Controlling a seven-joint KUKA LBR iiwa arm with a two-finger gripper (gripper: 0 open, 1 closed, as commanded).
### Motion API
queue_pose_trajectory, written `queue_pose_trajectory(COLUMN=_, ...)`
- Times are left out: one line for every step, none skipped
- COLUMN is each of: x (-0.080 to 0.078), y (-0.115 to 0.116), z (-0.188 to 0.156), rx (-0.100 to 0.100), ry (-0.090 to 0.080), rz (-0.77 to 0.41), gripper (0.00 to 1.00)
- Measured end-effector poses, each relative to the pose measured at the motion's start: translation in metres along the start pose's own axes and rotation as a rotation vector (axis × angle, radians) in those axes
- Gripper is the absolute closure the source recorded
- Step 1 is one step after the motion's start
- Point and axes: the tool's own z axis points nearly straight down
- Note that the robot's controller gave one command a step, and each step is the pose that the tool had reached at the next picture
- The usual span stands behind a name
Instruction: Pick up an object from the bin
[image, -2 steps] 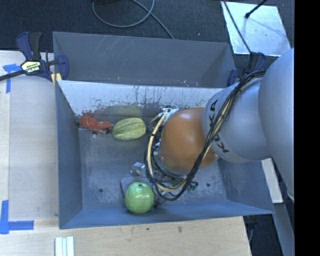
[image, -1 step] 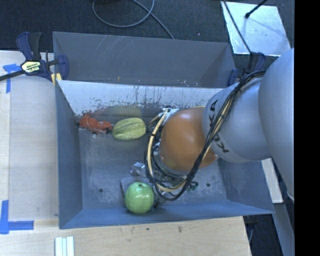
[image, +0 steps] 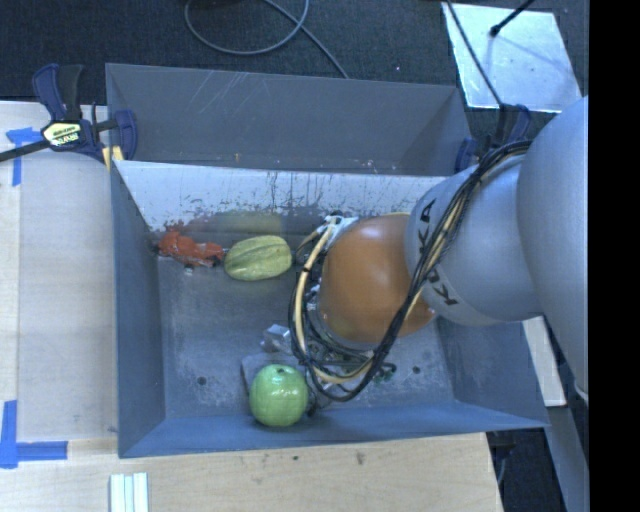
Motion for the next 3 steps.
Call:
queue_pose_trajectory(x=-0.002, y=0.008, z=-0.048, rx=-0.005, ry=0.013, rz=-0.028, gripper=1.0)
queue_pose_trajectory(x=0.008, y=-0.03, z=-0.099, rx=-0.003, ry=0.0, rz=-0.016, gripper=1.0)
queue_pose_trajectory(x=0.017, y=-0.042, z=-0.108, rx=0.004, ry=0.002, rz=-0.083, gripper=1.0)
